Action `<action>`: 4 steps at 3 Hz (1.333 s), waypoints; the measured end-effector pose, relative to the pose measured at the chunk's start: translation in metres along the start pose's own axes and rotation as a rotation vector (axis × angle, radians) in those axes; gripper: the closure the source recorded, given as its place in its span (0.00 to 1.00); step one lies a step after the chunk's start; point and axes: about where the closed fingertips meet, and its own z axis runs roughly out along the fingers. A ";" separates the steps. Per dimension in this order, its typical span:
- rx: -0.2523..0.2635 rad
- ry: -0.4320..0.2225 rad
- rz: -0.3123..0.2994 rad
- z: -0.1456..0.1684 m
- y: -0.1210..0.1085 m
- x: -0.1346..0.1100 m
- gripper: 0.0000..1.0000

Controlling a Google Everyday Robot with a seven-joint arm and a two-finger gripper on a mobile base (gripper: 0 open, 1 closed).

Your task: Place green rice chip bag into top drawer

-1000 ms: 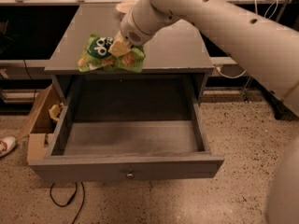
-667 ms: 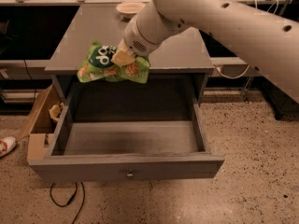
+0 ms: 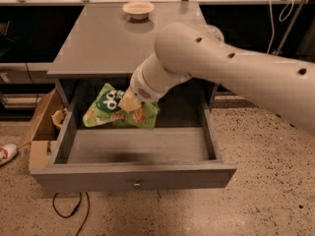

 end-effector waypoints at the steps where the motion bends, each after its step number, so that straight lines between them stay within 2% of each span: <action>1: 0.003 -0.019 0.082 0.027 0.015 0.033 1.00; 2: 0.019 -0.054 0.154 0.065 -0.002 0.062 0.73; 4: 0.042 -0.117 0.201 0.093 -0.026 0.085 0.27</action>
Offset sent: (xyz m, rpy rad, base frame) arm 0.0287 -0.0187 -0.1239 0.1275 0.0757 -0.1710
